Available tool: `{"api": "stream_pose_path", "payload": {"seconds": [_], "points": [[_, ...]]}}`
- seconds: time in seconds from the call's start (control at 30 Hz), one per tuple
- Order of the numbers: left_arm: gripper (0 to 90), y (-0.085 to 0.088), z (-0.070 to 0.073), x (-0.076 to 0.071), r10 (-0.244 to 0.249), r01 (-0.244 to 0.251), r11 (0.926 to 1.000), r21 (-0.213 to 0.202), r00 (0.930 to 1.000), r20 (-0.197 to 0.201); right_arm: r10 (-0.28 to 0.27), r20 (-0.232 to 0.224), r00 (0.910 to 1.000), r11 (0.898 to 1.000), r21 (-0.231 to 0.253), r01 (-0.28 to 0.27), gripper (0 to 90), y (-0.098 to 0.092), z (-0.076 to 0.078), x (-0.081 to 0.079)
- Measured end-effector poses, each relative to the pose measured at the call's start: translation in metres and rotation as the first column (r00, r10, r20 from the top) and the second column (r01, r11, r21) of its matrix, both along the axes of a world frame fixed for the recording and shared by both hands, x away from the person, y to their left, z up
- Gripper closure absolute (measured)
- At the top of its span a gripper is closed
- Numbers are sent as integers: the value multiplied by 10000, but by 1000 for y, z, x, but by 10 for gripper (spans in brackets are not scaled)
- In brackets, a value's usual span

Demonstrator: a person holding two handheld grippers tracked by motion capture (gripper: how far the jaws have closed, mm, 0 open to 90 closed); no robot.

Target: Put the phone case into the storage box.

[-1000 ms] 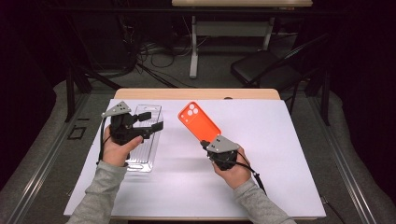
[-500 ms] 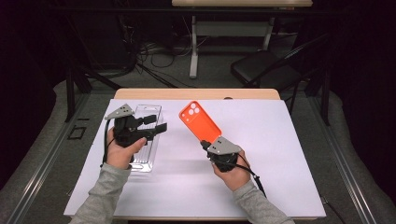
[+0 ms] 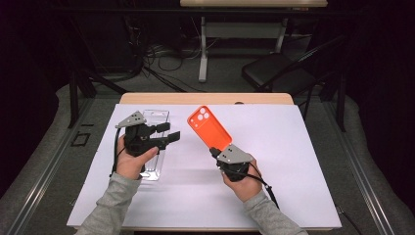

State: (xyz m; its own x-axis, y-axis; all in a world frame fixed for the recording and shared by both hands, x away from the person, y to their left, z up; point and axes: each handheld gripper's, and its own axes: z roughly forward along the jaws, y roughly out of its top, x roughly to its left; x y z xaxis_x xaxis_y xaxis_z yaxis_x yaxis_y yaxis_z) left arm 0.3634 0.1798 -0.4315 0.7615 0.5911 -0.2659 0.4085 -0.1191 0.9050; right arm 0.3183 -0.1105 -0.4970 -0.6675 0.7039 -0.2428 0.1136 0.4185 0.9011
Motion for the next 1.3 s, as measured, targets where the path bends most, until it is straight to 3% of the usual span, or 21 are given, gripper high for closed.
{"api": "stream_pose_path", "payload": {"seconds": [0.23, 0.3, 0.4, 0.53, 0.8, 0.97, 1.3], "points": [[389, -8, -6, -3, -133, 118, 9989, -449, 9993, -348, -18, 66, 10000, 10000, 49, 18, 893, 2, -1, -2], [436, -9, -8, -4, -197, 173, 9968, -781, 9994, -301, -15, 71, 10000, 10000, 38, 15, 894, 3, -2, -2], [443, -12, -10, -4, -268, 233, 9965, -802, 9987, -424, 11, 87, 10000, 10000, 65, -12, 893, 4, -2, -3], [460, -15, -12, -5, -399, 307, 9934, -1102, 9958, -824, 26, 124, 9999, 10000, 43, -27, 894, 6, -3, -5], [471, -20, -16, -5, -482, 358, 9928, -1139, 9930, -1078, 128, 166, 9998, 9999, 67, -129, 894, 9, -3, -7], [489, -23, -19, -4, -654, 458, 9901, -1328, 9870, -1470, 220, 175, 9996, 9998, 32, -220, 894, 12, -3, -9], [538, -24, -22, -4, -650, 423, 9884, -1458, 9858, -1545, 338, 231, 9992, 9994, 36, -339, 893, 15, -3, -12]]}}
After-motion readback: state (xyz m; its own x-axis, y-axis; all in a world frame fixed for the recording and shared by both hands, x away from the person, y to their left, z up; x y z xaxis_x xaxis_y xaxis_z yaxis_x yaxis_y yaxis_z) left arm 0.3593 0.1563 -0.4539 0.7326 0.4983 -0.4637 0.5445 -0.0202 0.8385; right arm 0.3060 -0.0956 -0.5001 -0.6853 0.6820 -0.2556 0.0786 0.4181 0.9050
